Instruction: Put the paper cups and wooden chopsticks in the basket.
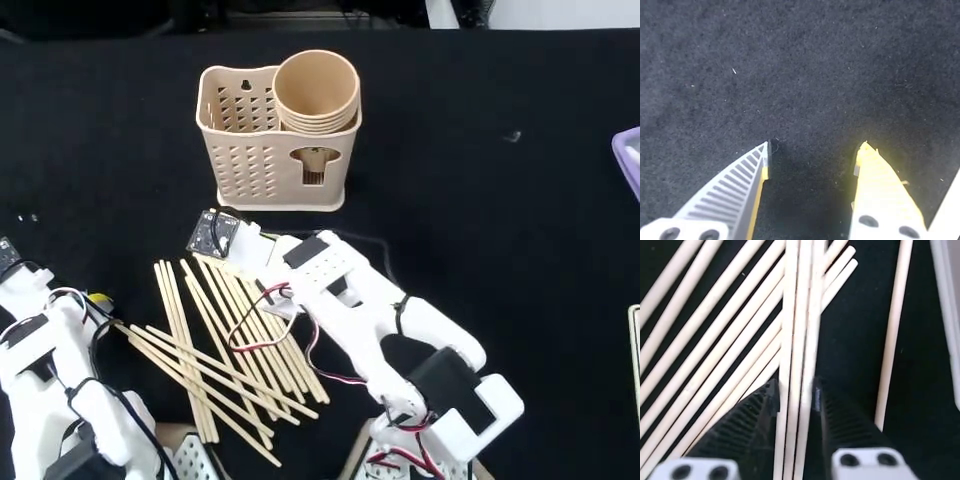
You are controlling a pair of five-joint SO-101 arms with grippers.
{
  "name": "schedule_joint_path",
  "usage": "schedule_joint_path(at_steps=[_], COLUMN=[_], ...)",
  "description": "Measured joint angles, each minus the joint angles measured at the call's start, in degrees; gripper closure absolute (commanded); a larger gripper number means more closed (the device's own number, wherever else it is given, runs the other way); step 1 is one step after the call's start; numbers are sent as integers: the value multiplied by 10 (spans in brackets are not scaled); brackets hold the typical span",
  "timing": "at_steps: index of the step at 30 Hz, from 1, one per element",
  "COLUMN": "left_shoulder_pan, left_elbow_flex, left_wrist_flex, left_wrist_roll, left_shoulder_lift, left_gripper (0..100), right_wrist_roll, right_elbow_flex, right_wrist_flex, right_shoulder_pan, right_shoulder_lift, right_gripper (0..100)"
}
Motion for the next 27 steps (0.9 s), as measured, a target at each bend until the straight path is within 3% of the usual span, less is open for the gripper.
schedule_joint_path(at_steps=[12, 18, 27], left_shoulder_pan=[0, 0, 0], left_elbow_flex=[0, 0, 0], left_wrist_flex=[0, 0, 0], left_wrist_roll=[0, 0, 0], left_shoulder_lift=[0, 0, 0], left_gripper=[722, 722, 722], right_wrist_roll=[6, 32, 32], right_elbow_flex=[0, -21, -20], right_wrist_flex=[-2, -5, -4], right_shoulder_pan=[0, 2, 7], right_shoulder_lift=[24, 56, 2], right_gripper=[862, 990, 988])
